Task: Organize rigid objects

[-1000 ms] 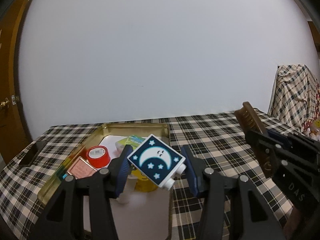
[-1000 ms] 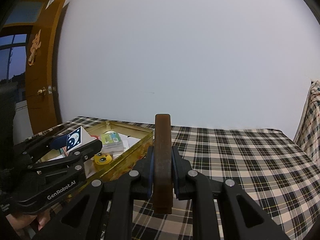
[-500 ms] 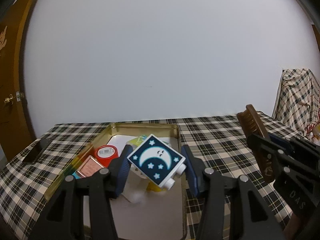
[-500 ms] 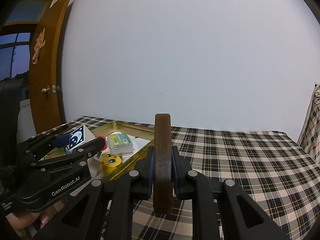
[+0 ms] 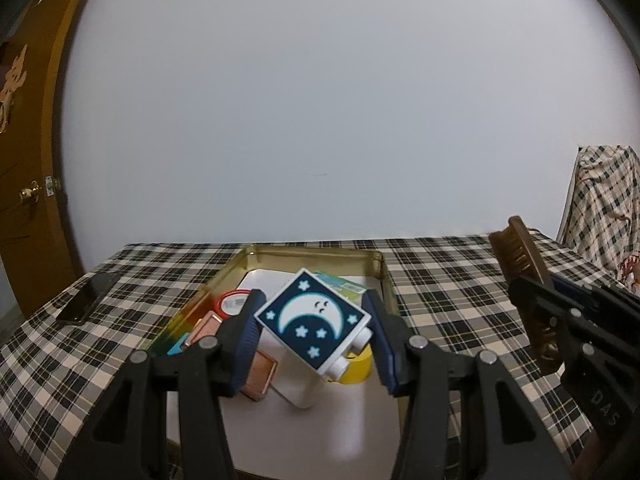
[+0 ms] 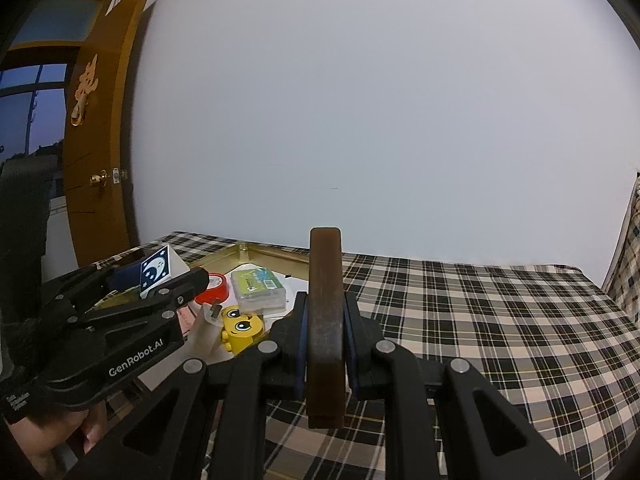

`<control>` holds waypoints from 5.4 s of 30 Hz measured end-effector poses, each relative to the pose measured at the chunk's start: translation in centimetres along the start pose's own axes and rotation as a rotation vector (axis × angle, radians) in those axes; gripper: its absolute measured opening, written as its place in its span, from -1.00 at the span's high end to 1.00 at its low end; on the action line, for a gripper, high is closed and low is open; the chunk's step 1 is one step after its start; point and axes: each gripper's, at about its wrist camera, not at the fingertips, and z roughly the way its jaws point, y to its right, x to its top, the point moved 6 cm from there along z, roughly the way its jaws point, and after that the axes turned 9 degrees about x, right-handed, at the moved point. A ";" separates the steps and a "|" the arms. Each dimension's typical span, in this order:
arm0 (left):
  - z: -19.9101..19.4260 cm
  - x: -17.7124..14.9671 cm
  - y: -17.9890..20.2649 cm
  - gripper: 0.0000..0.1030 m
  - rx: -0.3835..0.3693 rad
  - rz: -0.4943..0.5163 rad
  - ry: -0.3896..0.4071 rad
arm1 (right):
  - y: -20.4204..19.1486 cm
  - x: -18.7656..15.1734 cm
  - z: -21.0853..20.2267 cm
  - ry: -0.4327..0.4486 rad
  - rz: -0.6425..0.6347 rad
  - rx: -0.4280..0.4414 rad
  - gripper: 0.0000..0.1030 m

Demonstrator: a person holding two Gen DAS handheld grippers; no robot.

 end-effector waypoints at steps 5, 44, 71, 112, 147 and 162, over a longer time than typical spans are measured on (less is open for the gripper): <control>0.2 0.0 -0.6 0.04 0.008 -0.001 -0.002 | -0.6 0.0 0.4 -0.006 -0.002 0.015 0.66; 2.6 -0.3 -5.8 0.04 0.089 0.005 -0.058 | -4.9 -0.1 3.7 -0.067 -0.023 0.134 0.66; 6.1 -0.2 -6.1 0.04 0.024 0.129 -0.269 | -4.7 1.8 9.3 -0.247 0.027 0.305 0.66; -1.8 3.8 -8.4 -0.99 0.108 -0.005 -0.125 | -4.2 6.2 3.1 -0.120 0.027 0.158 -0.65; -1.8 3.5 -9.0 -0.99 0.141 0.001 -0.143 | -5.2 5.3 2.7 -0.129 0.019 0.172 -0.67; -1.7 3.5 -8.9 -0.99 0.142 0.002 -0.143 | -5.0 4.9 2.8 -0.136 0.027 0.169 -0.67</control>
